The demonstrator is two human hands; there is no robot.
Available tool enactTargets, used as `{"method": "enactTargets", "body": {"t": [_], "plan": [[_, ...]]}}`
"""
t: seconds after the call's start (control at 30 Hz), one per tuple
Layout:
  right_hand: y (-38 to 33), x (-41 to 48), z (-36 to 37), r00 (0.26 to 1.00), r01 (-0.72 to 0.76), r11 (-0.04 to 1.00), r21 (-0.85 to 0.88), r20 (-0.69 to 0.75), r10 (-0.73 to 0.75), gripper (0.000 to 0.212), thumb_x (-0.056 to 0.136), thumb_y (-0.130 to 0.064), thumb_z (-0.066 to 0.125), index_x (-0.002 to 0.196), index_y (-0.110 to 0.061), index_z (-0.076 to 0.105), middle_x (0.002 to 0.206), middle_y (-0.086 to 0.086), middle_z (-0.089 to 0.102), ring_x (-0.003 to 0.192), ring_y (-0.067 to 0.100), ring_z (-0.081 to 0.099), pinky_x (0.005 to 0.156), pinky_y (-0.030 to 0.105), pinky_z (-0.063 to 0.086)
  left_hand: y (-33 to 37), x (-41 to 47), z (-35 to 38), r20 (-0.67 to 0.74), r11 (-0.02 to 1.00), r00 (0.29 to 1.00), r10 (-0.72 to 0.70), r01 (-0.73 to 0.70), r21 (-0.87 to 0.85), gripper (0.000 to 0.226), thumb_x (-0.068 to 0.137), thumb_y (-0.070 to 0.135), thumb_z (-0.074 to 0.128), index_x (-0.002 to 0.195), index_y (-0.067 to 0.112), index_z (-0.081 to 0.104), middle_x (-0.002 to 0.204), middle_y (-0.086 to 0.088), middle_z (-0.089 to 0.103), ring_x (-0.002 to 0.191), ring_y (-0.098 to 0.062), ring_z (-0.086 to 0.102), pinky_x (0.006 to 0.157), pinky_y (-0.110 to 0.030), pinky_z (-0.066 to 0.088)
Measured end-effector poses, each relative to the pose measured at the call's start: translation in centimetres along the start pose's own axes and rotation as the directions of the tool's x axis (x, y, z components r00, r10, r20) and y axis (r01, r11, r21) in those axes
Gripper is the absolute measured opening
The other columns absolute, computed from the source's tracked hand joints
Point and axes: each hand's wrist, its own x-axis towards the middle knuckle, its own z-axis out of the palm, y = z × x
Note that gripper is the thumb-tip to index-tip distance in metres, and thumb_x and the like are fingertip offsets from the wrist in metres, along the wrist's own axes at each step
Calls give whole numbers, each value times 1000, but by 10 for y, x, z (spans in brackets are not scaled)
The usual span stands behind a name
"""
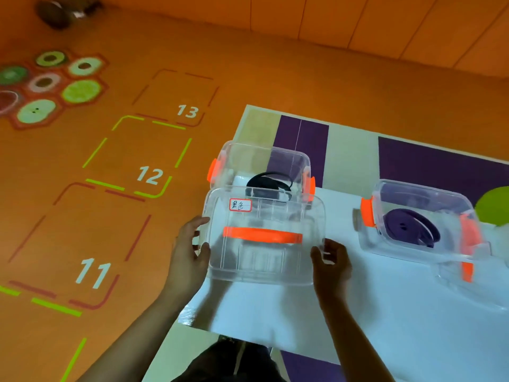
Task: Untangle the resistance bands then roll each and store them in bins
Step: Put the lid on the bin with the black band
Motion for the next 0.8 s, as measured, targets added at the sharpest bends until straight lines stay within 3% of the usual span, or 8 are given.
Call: {"method": "enactTargets", "body": {"t": [0.07,0.17,0.27,0.4,0.57,0.7,0.8], "plan": [[-13,11,-1,1000,12,1000,4,-21,-12,34,81,-27,73,110,-11,67,97,6,69,87,26,66,79,36,53,9,20,-2,10,998,998,61,-61,22,61,90,-11,53,134,32,54,141,11,50,120,-19,54,88,-36,51],[-31,39,3,1000,14,998,-62,-18,-15,27,87,-17,76,112,-8,70,100,9,71,90,27,67,85,35,52,19,59,1,-7,998,998,62,-62,18,56,89,-10,59,129,28,59,132,3,57,113,-16,58,93,-32,50],[-53,66,15,1000,18,988,-152,17,-16,29,89,-17,74,116,-6,72,100,12,73,91,25,67,82,28,43,23,99,9,19,1000,1000,15,-15,-22,51,85,-7,66,123,27,60,122,1,65,108,-23,62,96,-36,52],[-78,100,46,998,52,976,-210,42,-44,34,89,-18,71,121,-10,72,111,14,75,103,30,67,86,30,43,24,151,10,38,999,998,-49,48,21,47,86,-7,64,119,26,60,122,-3,65,110,-26,61,99,-44,51],[-90,131,78,996,70,966,-250,67,-55,40,87,-14,69,127,-10,68,113,17,71,109,35,63,92,35,44,23,200,16,46,991,995,-92,87,97,47,92,-8,55,131,18,55,129,-6,61,118,-27,57,102,-42,50],[-88,146,88,992,104,955,-276,94,-81,42,85,-16,66,126,-10,67,103,17,71,103,37,61,81,32,38,13,220,26,72,971,992,-102,84,225,55,95,-1,53,143,24,45,133,-6,59,125,-33,48,105,-46,46],[-77,153,90,990,110,941,-320,116,-76,45,85,-15,68,130,-10,66,104,18,71,103,38,63,86,35,42,8,222,32,88,946,989,-120,86,312,53,98,3,52,148,18,42,138,-11,58,126,-38,42,105,-44,40]]}}
